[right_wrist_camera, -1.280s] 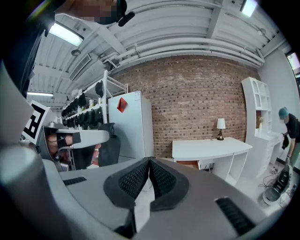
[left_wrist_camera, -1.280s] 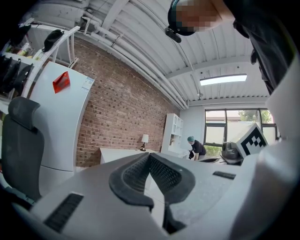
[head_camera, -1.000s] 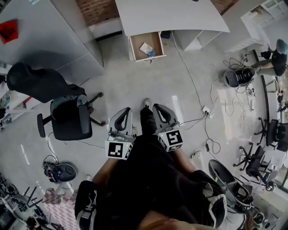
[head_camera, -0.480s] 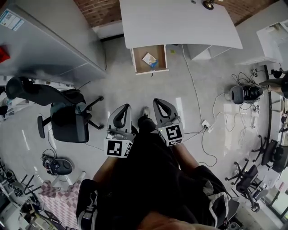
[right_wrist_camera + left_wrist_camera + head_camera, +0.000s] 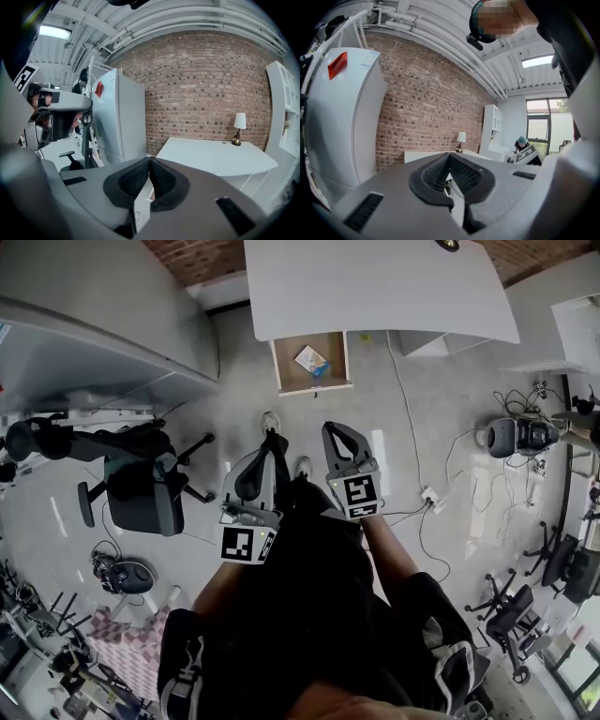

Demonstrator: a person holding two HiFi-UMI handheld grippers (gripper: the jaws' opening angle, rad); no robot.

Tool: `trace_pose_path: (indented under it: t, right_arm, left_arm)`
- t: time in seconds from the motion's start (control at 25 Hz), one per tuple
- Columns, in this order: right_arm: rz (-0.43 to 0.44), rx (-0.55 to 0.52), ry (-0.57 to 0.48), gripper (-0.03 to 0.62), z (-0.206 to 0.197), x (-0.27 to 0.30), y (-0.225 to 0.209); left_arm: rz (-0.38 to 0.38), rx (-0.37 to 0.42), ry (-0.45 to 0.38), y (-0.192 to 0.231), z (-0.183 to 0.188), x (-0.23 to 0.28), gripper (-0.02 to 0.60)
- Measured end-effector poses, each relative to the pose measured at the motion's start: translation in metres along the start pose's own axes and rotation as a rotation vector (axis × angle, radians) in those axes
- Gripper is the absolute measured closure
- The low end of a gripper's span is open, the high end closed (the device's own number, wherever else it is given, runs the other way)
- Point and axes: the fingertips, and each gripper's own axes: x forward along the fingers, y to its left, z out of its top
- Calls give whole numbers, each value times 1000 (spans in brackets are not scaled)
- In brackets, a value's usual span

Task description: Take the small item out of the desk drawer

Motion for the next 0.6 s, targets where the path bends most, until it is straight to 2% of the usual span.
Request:
trace_pose_path:
  t: [0.36,0.6]
  right_arm:
    - [-18,0,96,568,-37,95,-39]
    - [9,-33,224,563,-88,172,-61]
  left_arm:
    - [-24,-24,44,48,-22,73,574]
    - [-22,-36,86,88,-41,120,574]
